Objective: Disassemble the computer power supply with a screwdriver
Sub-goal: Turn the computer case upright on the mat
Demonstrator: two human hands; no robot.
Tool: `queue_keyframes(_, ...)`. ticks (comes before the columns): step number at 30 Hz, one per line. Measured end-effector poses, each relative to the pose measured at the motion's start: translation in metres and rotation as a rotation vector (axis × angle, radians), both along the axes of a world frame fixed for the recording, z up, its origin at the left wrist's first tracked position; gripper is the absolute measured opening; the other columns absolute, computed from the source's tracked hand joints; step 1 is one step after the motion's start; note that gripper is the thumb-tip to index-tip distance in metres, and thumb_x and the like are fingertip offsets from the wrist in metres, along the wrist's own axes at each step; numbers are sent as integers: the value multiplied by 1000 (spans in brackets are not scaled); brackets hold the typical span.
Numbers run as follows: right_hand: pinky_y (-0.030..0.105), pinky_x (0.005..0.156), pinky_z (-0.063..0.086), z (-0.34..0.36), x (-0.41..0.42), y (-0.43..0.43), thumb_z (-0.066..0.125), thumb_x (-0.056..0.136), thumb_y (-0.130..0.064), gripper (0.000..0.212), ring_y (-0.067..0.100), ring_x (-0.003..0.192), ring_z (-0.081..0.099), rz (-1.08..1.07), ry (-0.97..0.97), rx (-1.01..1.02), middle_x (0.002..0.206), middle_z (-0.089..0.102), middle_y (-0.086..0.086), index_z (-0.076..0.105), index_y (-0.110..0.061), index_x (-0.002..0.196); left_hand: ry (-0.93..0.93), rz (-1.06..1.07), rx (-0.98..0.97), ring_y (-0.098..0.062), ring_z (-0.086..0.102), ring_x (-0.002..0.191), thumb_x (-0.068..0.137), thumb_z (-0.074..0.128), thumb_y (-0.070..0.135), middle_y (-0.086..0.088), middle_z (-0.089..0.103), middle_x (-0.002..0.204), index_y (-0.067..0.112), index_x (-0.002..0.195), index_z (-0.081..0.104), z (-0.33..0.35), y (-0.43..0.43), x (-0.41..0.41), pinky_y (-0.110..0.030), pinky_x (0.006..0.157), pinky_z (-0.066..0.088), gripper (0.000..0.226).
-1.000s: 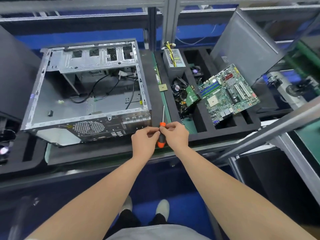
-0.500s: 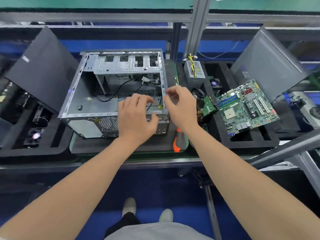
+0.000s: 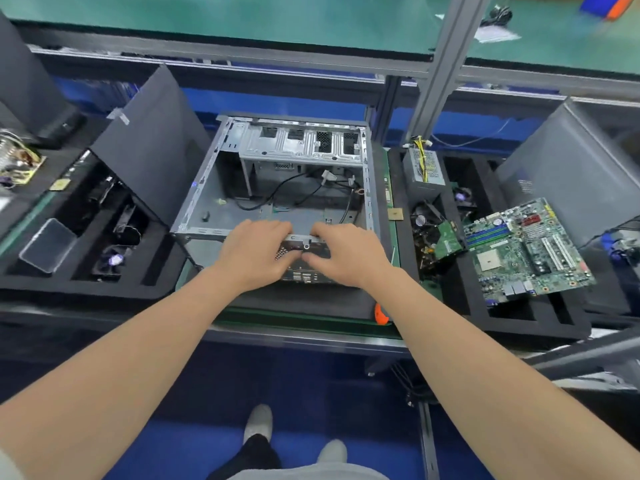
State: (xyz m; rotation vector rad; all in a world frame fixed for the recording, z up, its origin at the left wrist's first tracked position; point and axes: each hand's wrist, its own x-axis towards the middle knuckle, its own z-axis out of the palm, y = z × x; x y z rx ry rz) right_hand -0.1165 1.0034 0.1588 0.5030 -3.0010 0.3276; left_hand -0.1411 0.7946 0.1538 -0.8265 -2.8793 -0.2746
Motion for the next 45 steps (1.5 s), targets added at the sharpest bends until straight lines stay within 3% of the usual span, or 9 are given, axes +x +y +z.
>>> queue_keyframes(3,33,55,36,-4,-4,-7,48,93,-74,52,24,73,59,-30,15,63,76,58,-5,44,-23,85,-18,5,-56,-30,61,89,103,57,48,0,65,95,17,98,53,2,-2,-8,-35,70,27,32)
queue_keyframes(7,35,54,33,-3,-12,-13,54,92,-70,56,28,73,59,-67,-31,56,69,55,-4,36,-22,71,-41,-40,-75,-33,60,83,105,56,43,-2,65,92,17,94,43,8,0,-11,-38,67,28,30)
queue_keyframes(17,34,57,37,65,-52,-20,61,83,-76,50,24,71,59,-104,56,-63,67,57,-9,48,-28,74,212,-159,13,-23,50,69,98,67,38,5,54,78,22,92,41,67,-13,-50,-36,70,28,31)
queue_keyframes(24,30,52,38,127,-94,-47,61,80,-81,61,16,60,57,-192,35,-104,59,56,-7,53,-21,67,345,-152,116,-30,54,96,100,62,29,-8,59,106,8,116,60,106,-37,-90,-42,85,35,27)
queue_keyframes(28,30,52,37,161,-121,-60,64,74,-83,66,16,55,55,-272,-16,-175,52,58,-6,52,-20,62,375,-79,183,-33,52,110,103,51,26,-8,56,115,12,124,59,124,-43,-116,-45,100,31,27)
queue_keyframes(32,29,54,32,198,-154,-62,72,71,-76,70,15,47,42,-331,-81,-294,38,42,-9,43,-18,47,375,-29,282,-27,46,128,105,47,30,-4,53,130,22,135,55,151,-39,-147,-45,108,25,32)
queue_keyframes(38,31,55,31,234,-205,-47,86,72,-55,57,21,59,44,-459,-150,-429,63,46,0,49,-12,64,273,152,462,-30,42,126,98,61,50,-9,40,134,16,132,46,182,-29,-190,-48,105,31,51)
queue_keyframes(42,33,62,43,249,-233,-22,87,72,-56,61,21,83,62,-524,-231,-484,100,63,0,62,-5,95,173,66,493,-28,54,117,102,59,31,-7,44,132,15,126,52,195,-31,-215,-47,105,40,29)
queue_keyframes(45,33,63,46,255,-257,-5,87,75,-55,61,23,83,64,-511,-265,-519,105,64,5,65,-4,100,131,20,467,-29,58,123,105,52,17,-5,52,141,17,134,57,198,-29,-232,-46,108,40,29)
